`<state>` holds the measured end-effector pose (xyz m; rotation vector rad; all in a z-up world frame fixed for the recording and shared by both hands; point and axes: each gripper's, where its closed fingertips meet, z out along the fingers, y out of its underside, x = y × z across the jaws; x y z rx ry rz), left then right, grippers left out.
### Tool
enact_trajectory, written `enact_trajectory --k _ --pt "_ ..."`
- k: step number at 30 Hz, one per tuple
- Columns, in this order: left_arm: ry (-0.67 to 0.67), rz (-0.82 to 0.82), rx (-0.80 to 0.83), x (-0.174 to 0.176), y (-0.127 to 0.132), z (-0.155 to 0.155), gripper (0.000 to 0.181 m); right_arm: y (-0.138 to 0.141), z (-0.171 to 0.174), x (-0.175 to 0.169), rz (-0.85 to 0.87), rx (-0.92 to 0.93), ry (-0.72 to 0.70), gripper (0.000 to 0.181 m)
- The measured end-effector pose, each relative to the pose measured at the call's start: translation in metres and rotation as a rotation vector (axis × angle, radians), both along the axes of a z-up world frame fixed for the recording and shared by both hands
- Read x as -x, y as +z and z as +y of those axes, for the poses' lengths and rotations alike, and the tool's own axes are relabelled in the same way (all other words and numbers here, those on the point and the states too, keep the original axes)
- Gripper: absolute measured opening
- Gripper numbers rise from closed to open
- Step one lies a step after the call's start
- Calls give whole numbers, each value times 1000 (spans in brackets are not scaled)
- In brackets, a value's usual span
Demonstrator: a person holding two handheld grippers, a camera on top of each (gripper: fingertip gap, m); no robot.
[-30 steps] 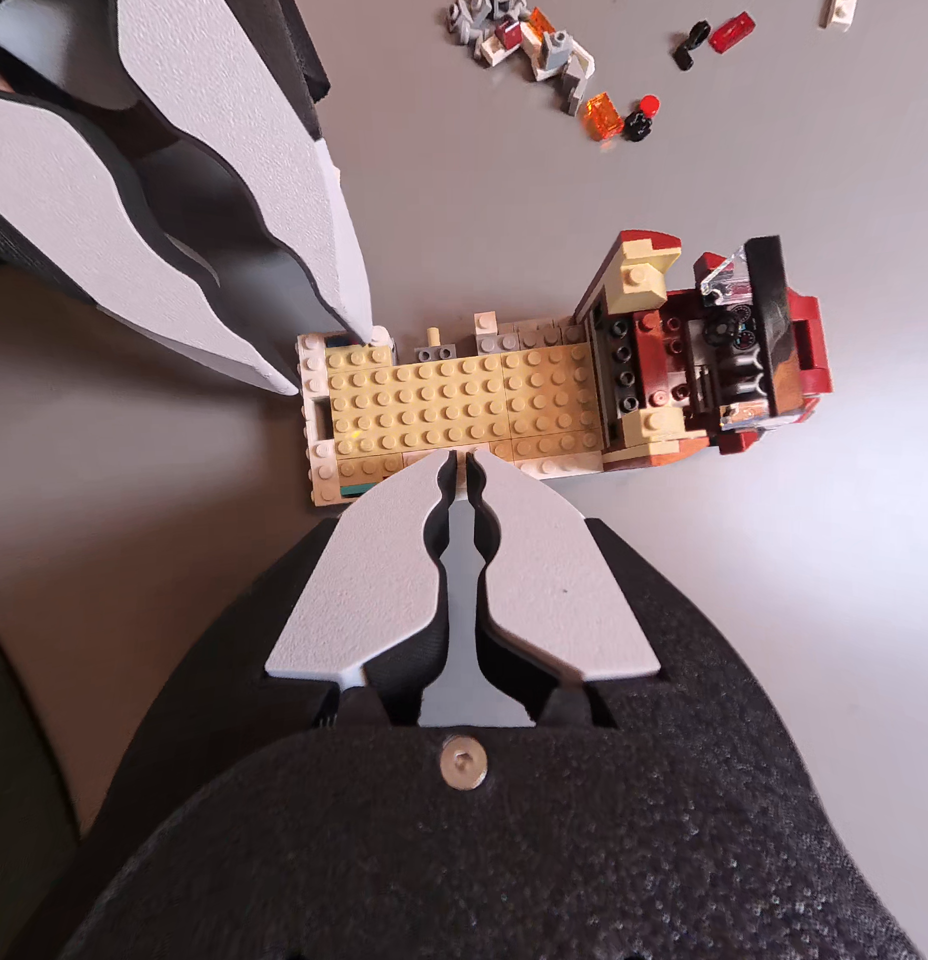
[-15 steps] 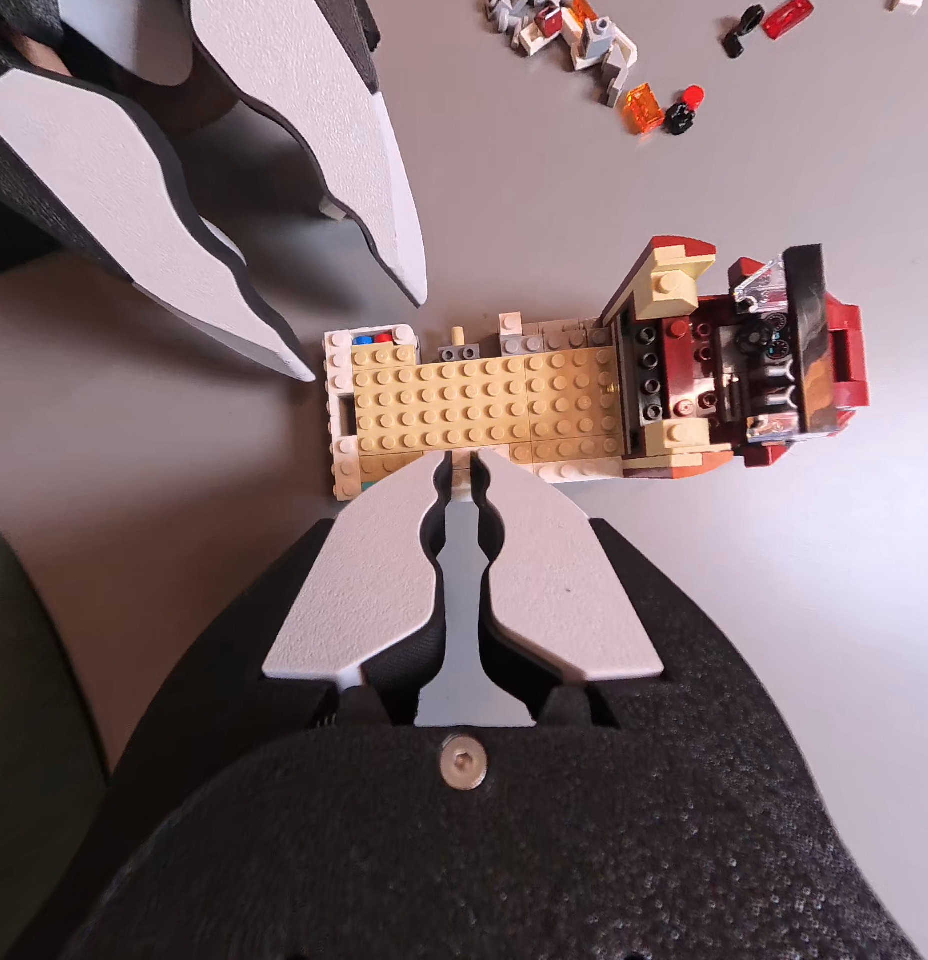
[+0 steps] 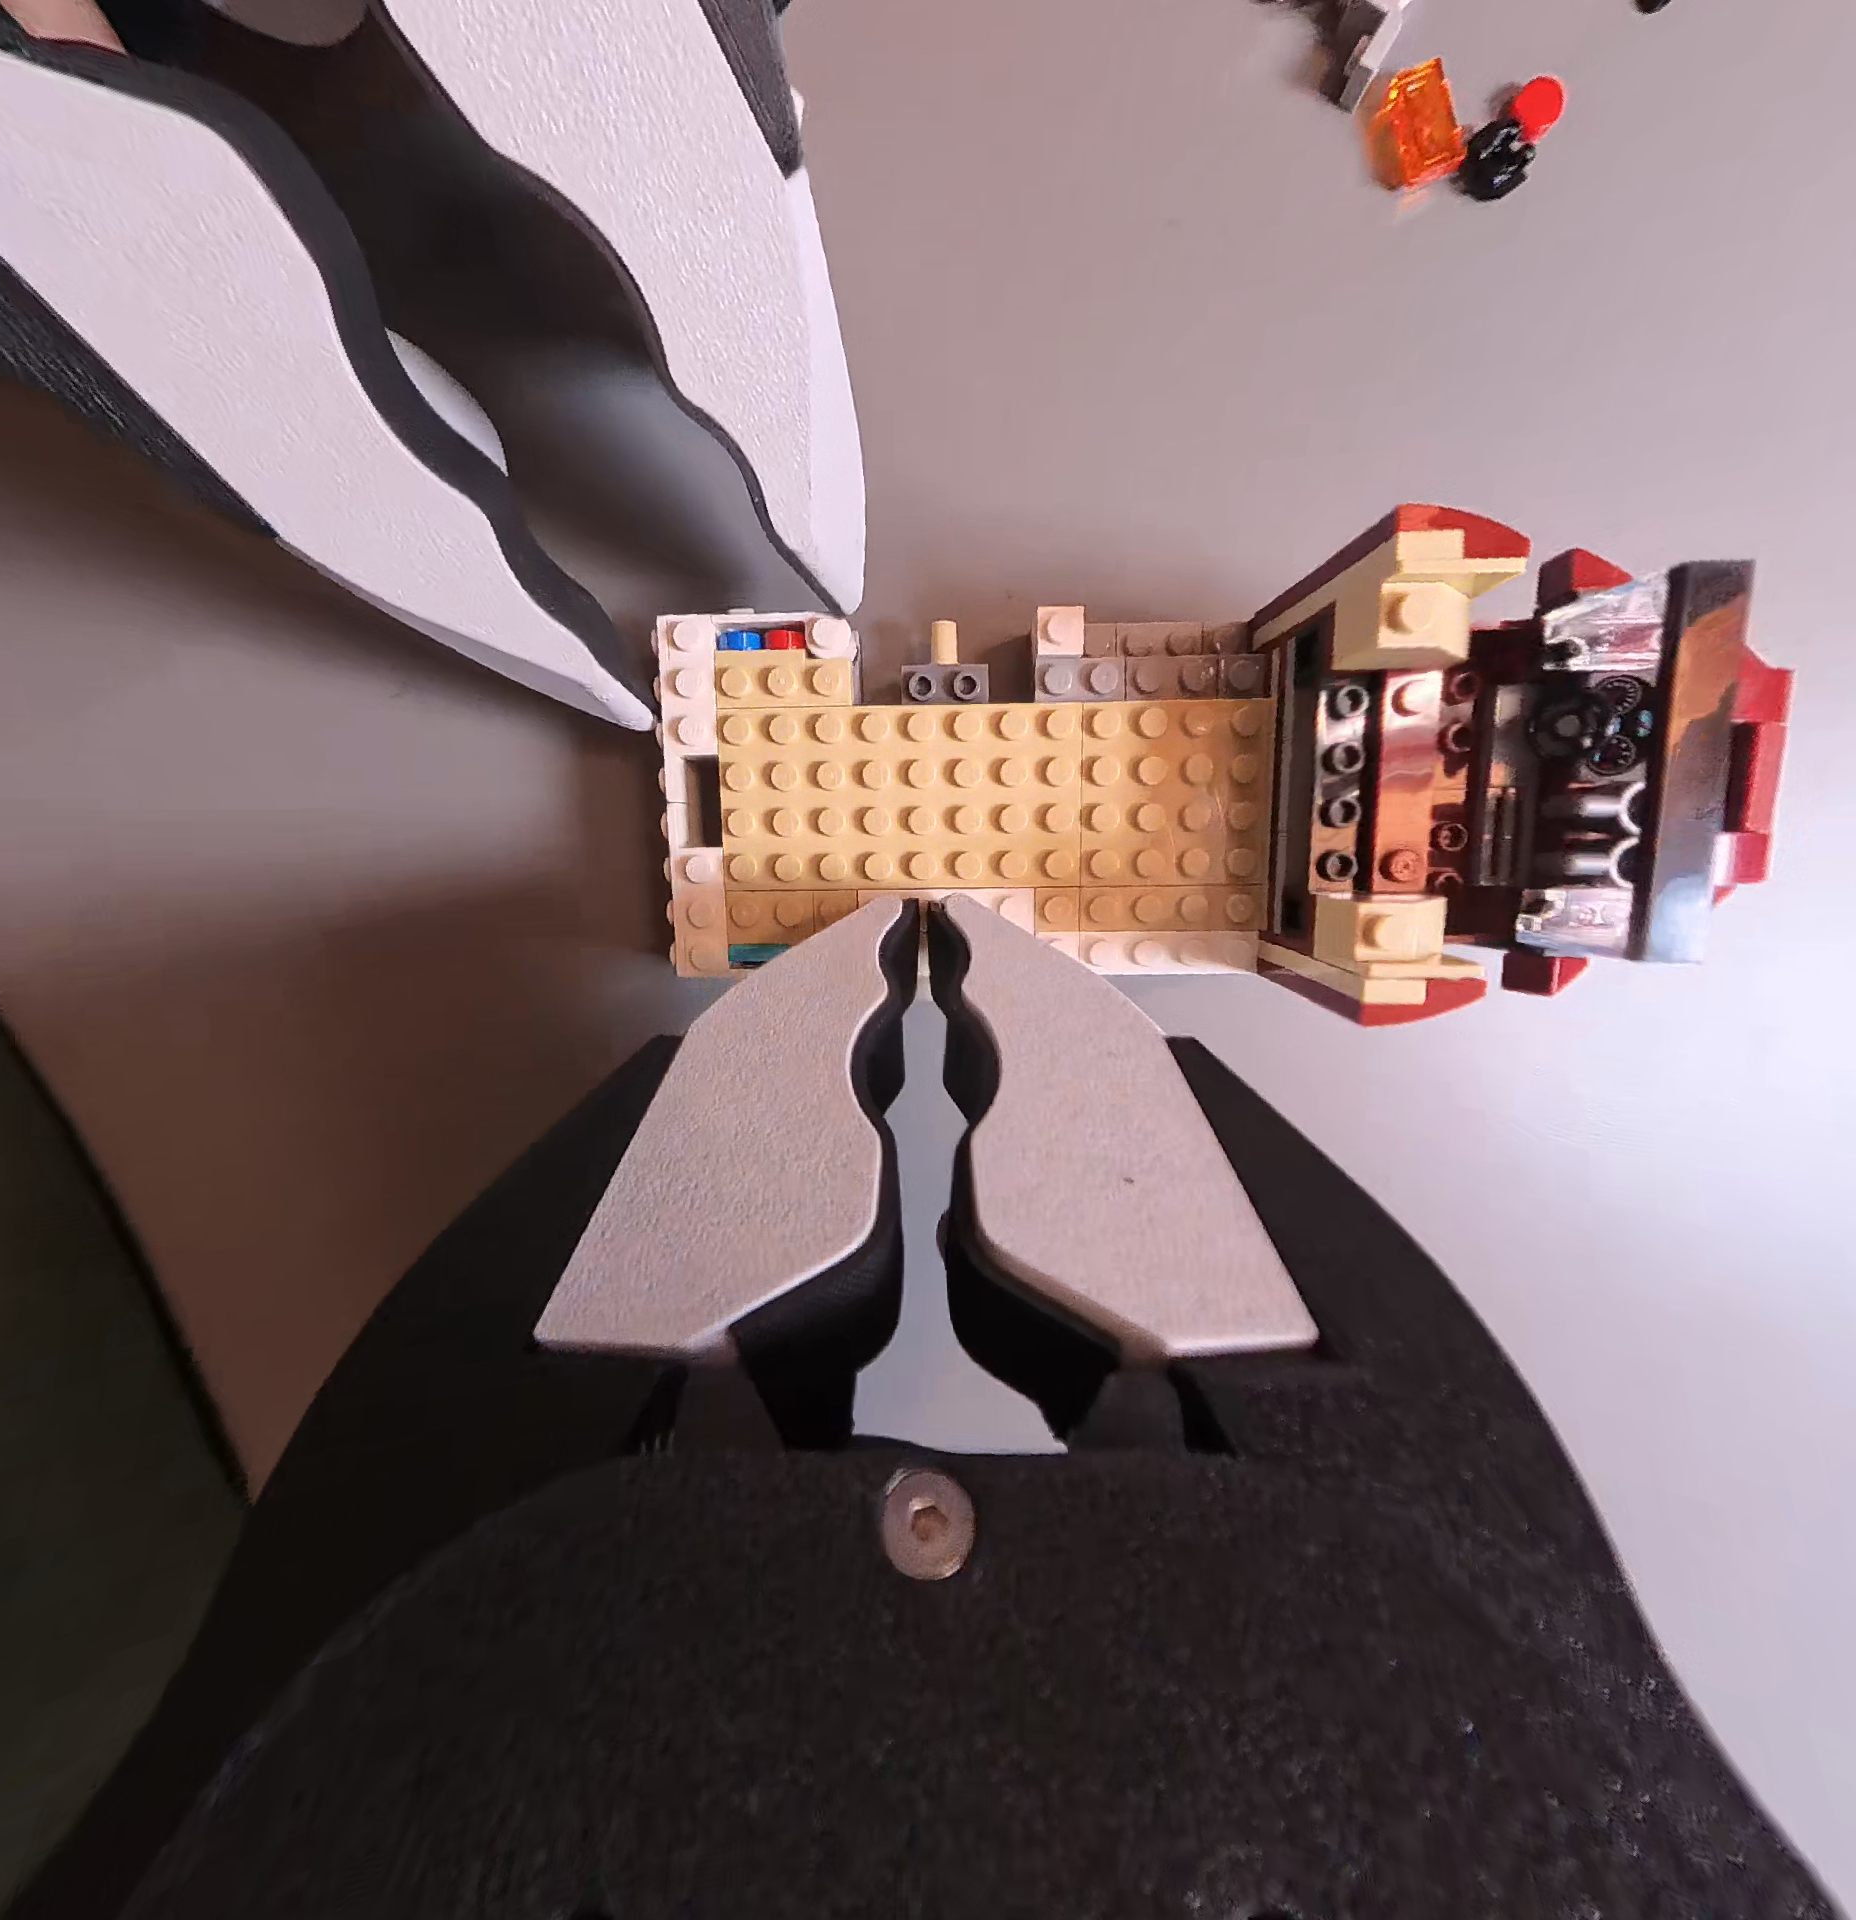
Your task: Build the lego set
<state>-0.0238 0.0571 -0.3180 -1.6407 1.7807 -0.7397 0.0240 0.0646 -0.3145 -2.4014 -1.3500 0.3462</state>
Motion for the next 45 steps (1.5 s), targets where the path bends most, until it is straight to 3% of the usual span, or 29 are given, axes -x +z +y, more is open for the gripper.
enact_trajectory --k 6,12,17,21,24,30,35,39,45 --pt "2 5 2 0 0 -1 36 -1 -1 0 -80 41 57 2" --pt "14 -10 17 -1 0 0 36 4 1 1 56 -15 24 0" --pt "9 -18 23 -3 2 -2 39 26 -2 0 288 -112 -48 39" --pt "20 -97 75 0 23 1 52 24 -12 -5 354 -208 -70 55" --pt "85 -73 60 20 33 20 60 18 -19 -8 348 -256 -99 55" --pt "217 131 19 80 6 44 63 14 -26 1 310 -337 -128 55" --pt "256 186 -37 87 -7 53 45 25 -28 5 403 -346 -147 51" --pt "257 188 -38 86 -5 57 7 34 -32 6 480 -345 -154 46" --pt "212 20 -8 65 4 53 3 45 -35 7 572 -354 -162 40"
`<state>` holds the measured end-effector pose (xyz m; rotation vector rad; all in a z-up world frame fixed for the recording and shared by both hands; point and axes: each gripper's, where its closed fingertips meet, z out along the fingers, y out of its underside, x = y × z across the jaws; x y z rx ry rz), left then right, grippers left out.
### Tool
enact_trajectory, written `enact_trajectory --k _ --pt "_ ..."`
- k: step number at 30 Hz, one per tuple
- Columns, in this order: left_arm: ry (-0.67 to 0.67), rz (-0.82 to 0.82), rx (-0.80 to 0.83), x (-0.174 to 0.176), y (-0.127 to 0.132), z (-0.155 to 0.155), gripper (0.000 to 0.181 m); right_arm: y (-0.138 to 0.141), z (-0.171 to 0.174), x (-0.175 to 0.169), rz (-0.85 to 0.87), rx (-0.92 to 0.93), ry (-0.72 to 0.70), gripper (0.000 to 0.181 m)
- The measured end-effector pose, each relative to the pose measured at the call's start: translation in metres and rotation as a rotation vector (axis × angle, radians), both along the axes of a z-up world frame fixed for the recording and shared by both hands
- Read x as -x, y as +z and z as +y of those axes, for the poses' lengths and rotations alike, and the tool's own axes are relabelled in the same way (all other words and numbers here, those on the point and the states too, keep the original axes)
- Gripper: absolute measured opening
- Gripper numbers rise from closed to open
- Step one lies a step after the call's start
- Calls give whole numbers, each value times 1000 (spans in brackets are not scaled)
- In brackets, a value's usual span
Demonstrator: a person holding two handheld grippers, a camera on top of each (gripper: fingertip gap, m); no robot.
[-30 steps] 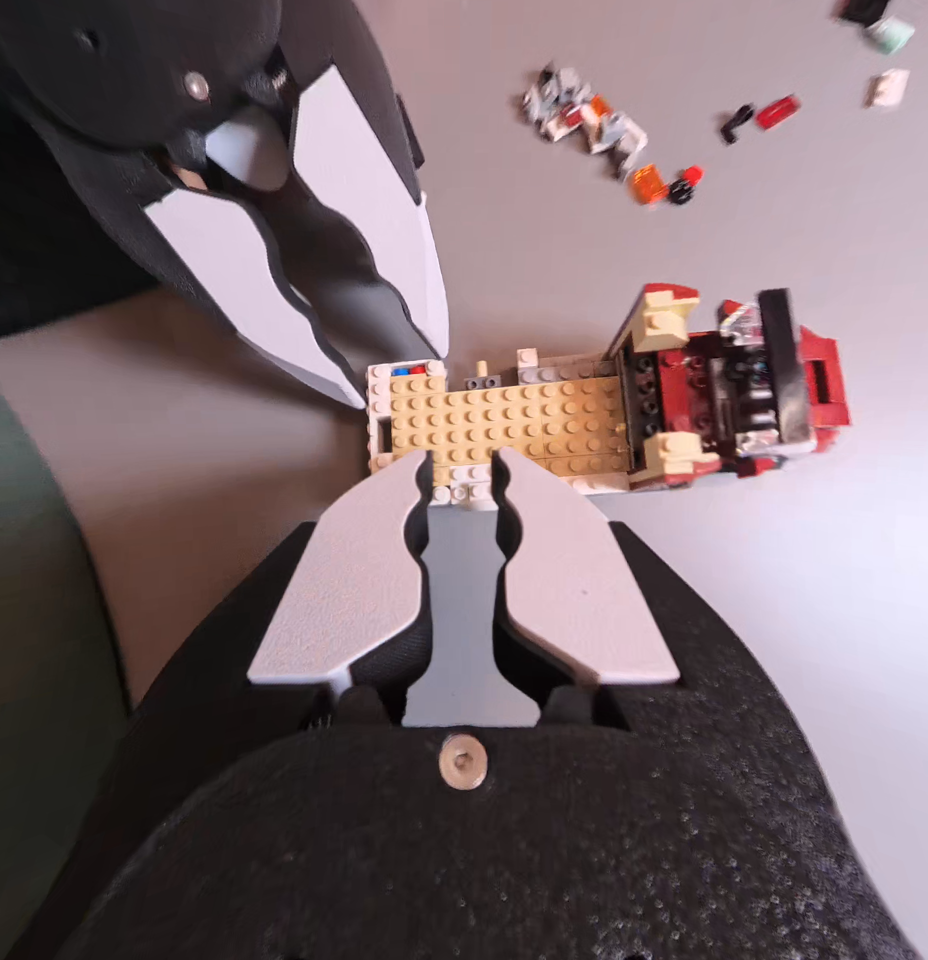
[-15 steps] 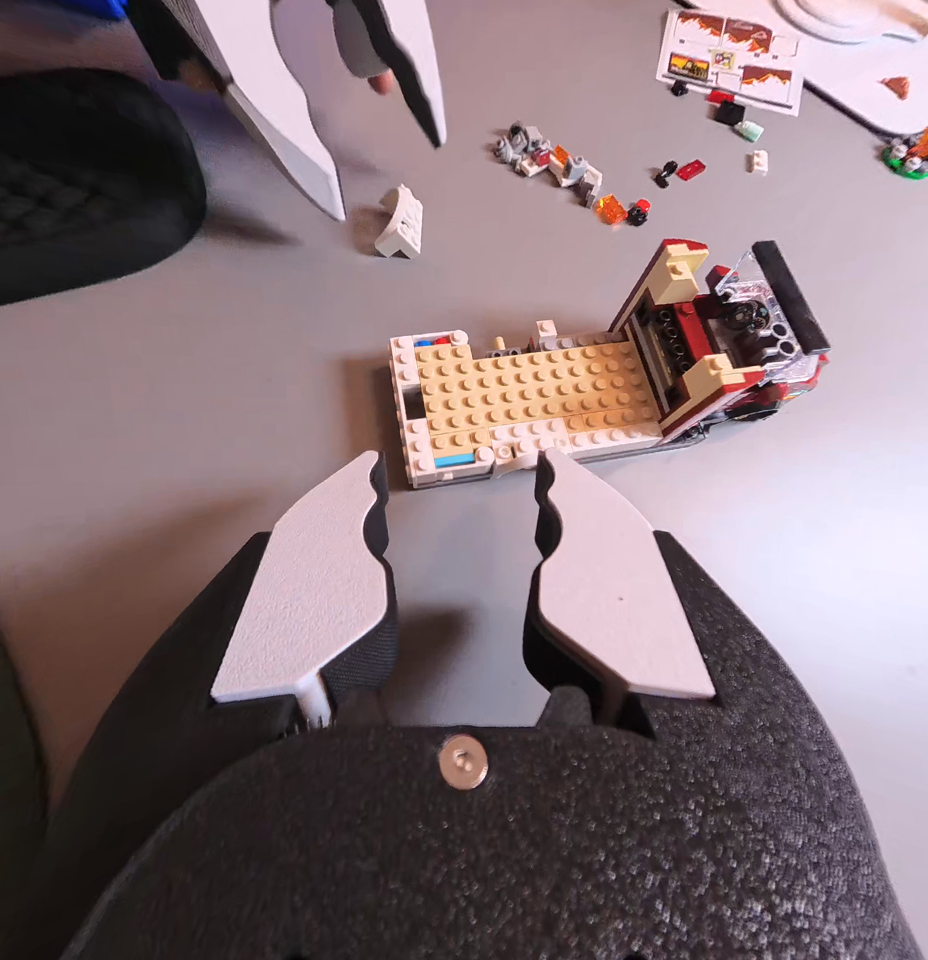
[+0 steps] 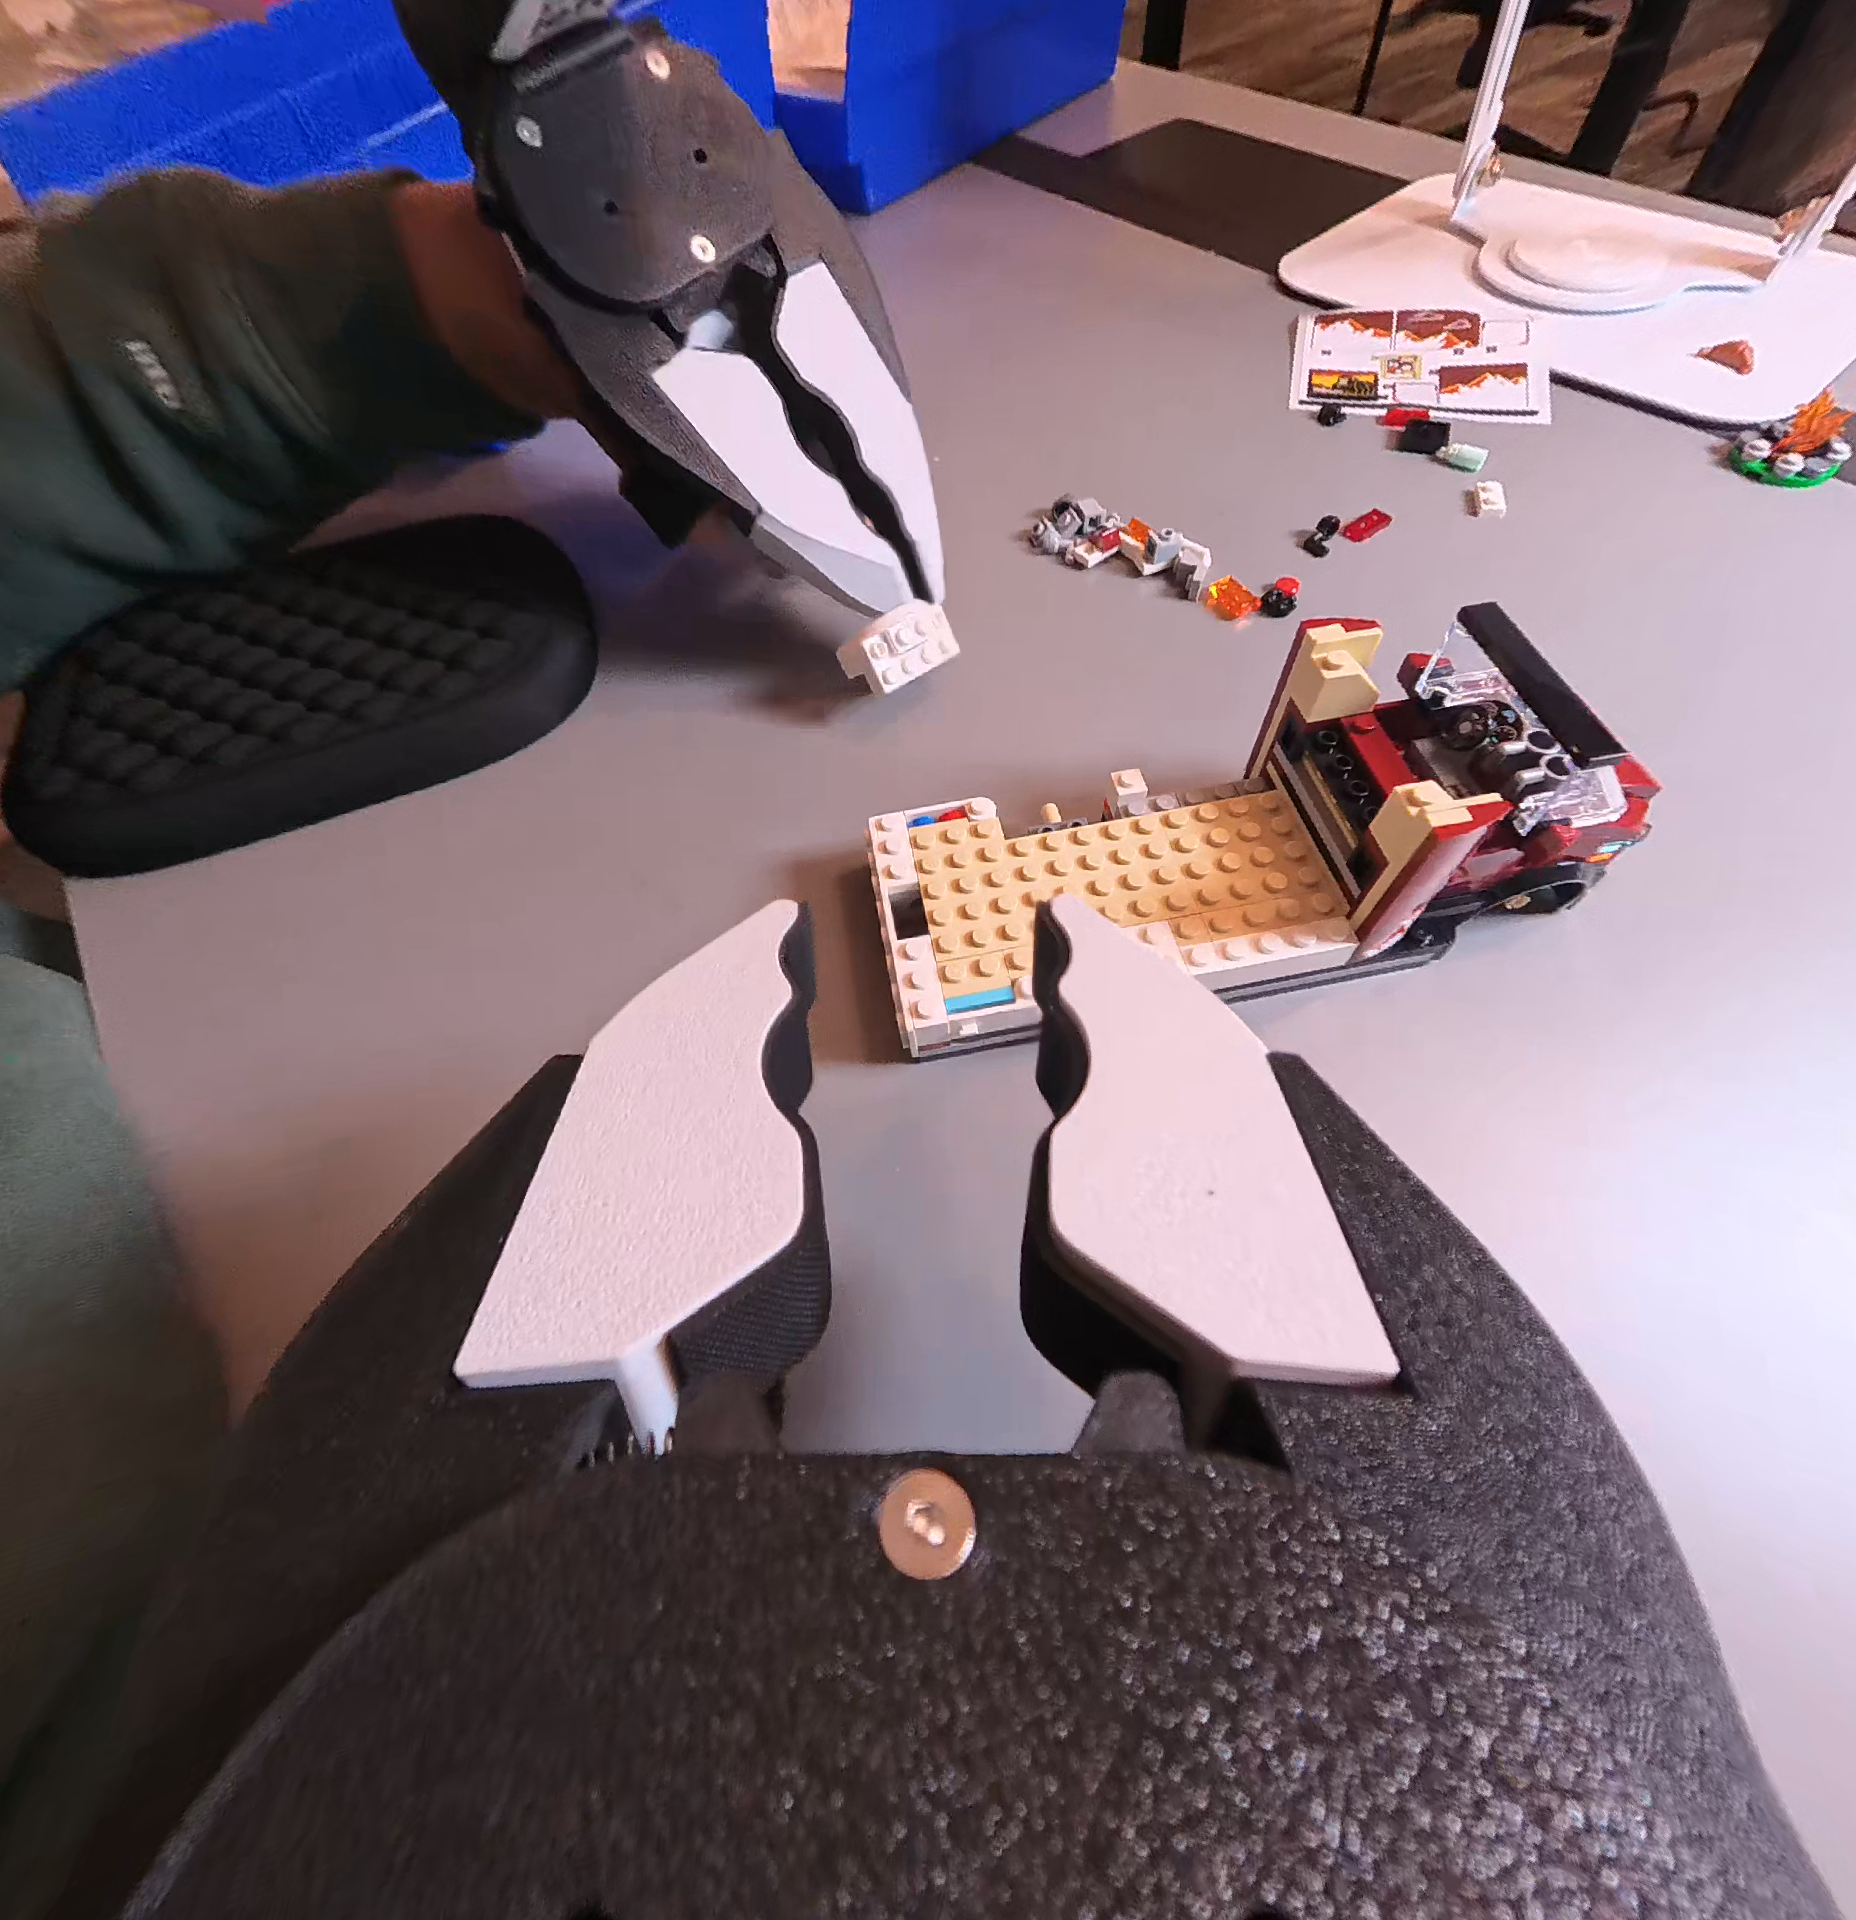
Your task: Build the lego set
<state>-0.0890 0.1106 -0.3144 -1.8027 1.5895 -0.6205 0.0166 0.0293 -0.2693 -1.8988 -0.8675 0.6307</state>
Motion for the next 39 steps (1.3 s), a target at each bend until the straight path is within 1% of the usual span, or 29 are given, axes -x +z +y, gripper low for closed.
enact_trajectory --k 2,4,7,9,12,13,14,15,17,18,19,21,23,26,28,29,31,32,34,36,38,39 --pt "-18 -93 8 -11 11 -2 3 3 1 1 22 5 7 40" --pt "-47 -225 14 -26 31 -8 3 9 1 3 76 20 18 38" --pt "-132 -396 -21 -47 64 -22 3 25 4 8 239 100 44 32" --pt "-197 -494 -51 -60 86 -35 3 37 10 9 321 139 63 32" --pt "-265 -583 -123 -72 109 -49 3 53 14 13 460 242 135 34" --pt "-286 -601 -135 -75 113 -54 3 61 14 15 510 267 173 39" --pt "-298 -609 -135 -78 115 -57 3 67 13 16 530 253 211 43" --pt "-307 -620 -118 -80 117 -61 3 70 12 18 499 198 238 46" --pt "-323 -647 -55 -83 118 -66 3 69 10 23 357 29 268 52" --pt "-323 -651 -40 -84 116 -66 3 68 7 26 299 -34 288 51" --pt "-317 -653 -38 -85 115 -65 3 66 6 29 244 -73 300 46" --pt "-312 -664 -15 -84 114 -64 3 58 7 33 145 -115 311 40" --pt "-301 -645 -31 -84 111 -61 3 59 8 35 138 -134 307 35" --pt "-290 -639 -43 -83 110 -59 3 59 11 35 148 -135 296 35" --pt "-268 -609 -31 -84 104 -55 3 53 14 33 107 -146 285 35" --pt "-252 -593 -2 -83 100 -52 8 50 17 31 82 -154 281 35" --pt "-173 -588 102 -79 97 -41 19 45 23 25 37 -175 266 35" --pt "-133 -581 177 -76 94 -35 21 42 26 20 7 -189 259 35" --pt "-7 -552 340 -70 84 -21 20 36 33 12 -46 -210 242 35" --pt "94 -529 587 -65 71 -18 23 30 38 8 -85 -225 236 35" --pt "169 -598 862 -62 70 -17 24 24 42 7 -125 -242 244 35" --pt "208 -643 973 -60 70 -14 23 21 43 8 -147 -248 252 35"
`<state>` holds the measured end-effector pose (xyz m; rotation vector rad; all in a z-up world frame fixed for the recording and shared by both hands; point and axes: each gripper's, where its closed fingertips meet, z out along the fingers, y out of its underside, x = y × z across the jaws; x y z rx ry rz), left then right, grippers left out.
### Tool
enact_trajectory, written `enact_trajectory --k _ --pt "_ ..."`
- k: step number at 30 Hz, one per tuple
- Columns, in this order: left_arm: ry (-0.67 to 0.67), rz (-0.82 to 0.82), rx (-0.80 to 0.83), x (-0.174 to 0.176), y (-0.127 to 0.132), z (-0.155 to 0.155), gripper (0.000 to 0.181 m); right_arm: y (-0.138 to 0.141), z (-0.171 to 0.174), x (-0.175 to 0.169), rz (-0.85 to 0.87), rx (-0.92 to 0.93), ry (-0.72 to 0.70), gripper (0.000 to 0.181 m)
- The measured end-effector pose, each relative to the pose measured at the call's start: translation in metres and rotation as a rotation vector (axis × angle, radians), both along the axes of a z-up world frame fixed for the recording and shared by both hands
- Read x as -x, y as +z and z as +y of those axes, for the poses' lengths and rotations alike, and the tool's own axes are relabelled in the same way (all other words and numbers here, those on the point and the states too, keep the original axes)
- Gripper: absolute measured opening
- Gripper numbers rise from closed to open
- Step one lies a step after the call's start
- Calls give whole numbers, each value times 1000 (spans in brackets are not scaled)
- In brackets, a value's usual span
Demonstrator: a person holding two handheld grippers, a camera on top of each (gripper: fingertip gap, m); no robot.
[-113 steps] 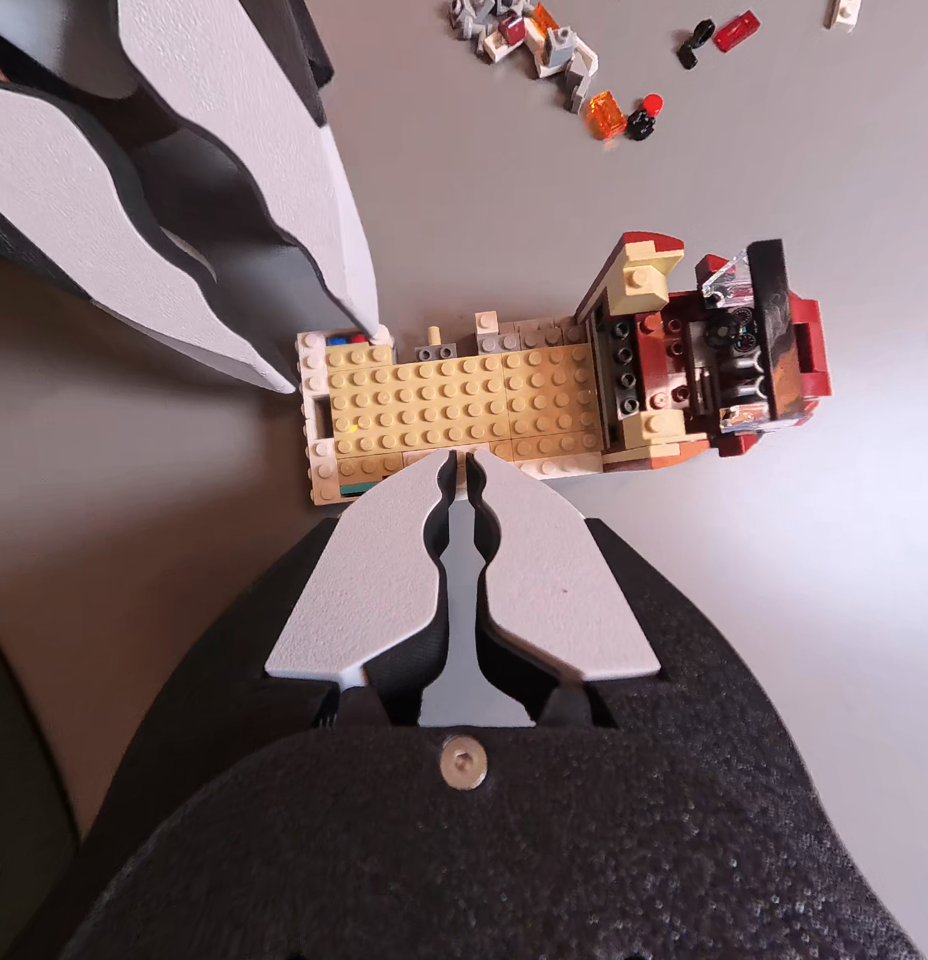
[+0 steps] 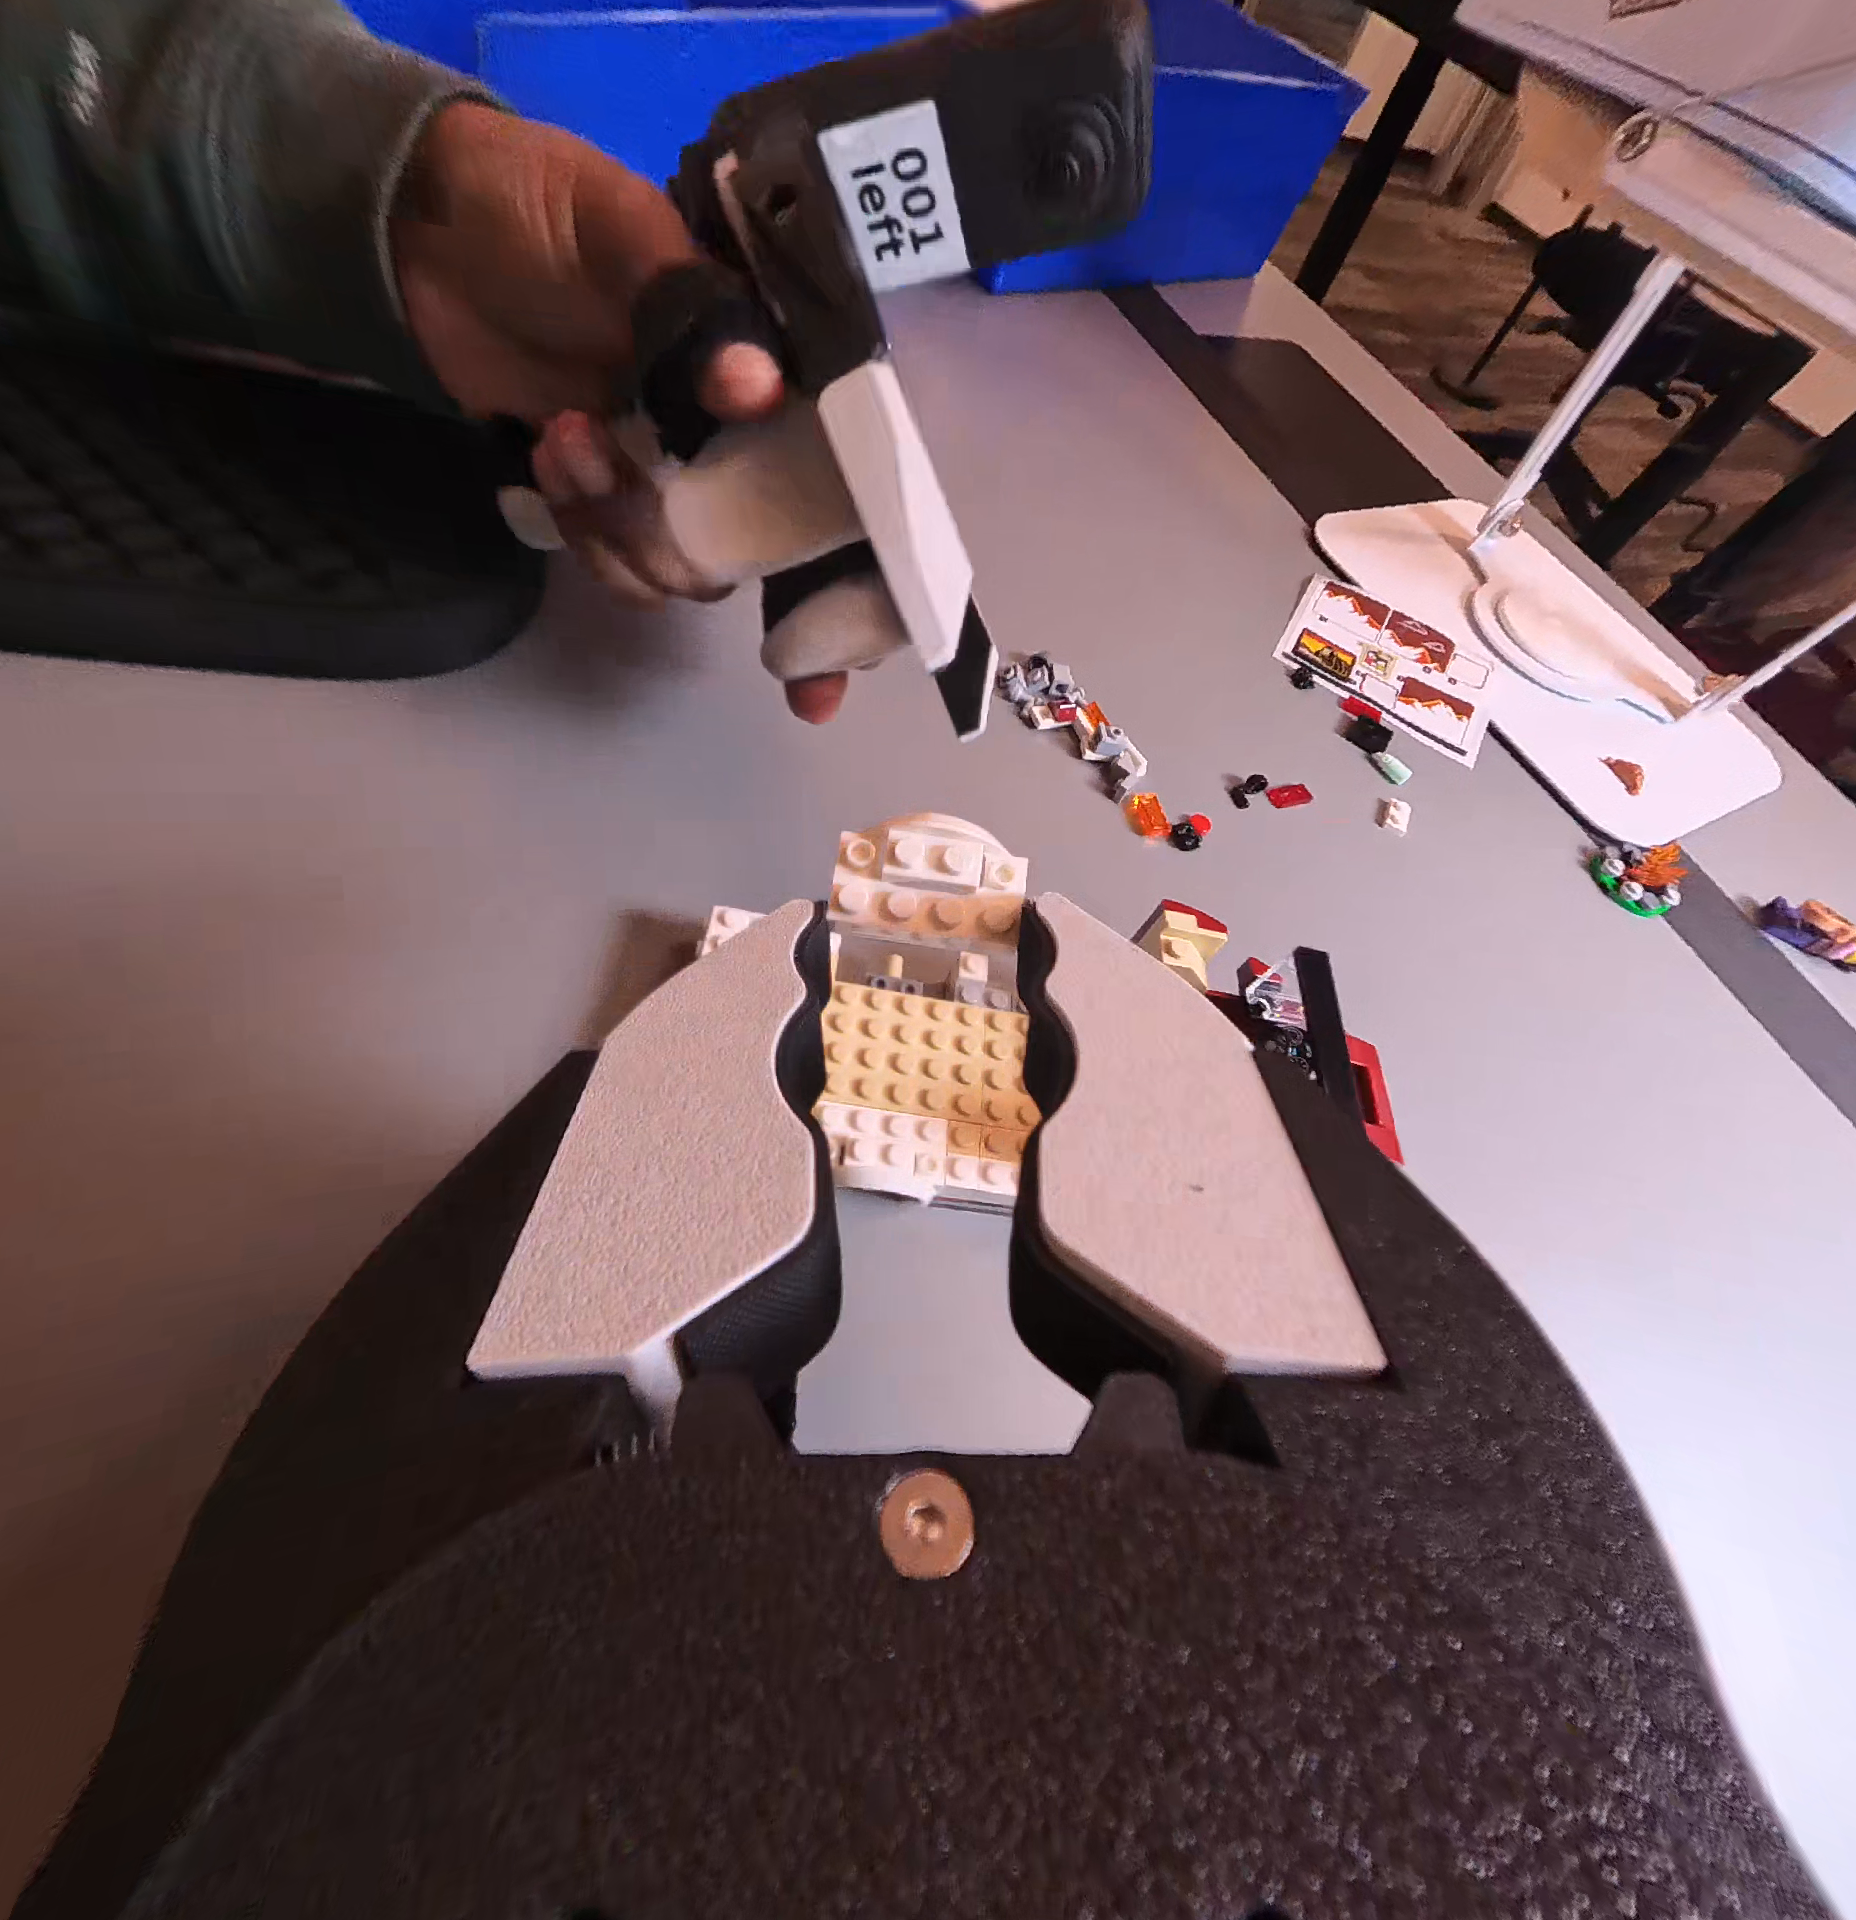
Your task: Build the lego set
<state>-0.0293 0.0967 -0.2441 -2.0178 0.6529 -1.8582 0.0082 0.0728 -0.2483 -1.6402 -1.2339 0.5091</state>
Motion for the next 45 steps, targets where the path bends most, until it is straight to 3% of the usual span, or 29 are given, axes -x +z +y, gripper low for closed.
enact_trajectory --k 3,14,38,45 --pt "38 -18 147 6 -7 4 22 -8 3 7 -44 -10 23 35" --pt "-7 24 255 3 -16 -9 21 -27 14 31 -125 -39 89 35" --pt "-27 74 197 -5 -27 -8 4 -42 18 35 -198 -21 75 35" --pt "-54 79 275 -6 -30 -6 3 -37 19 27 -171 32 50 36"
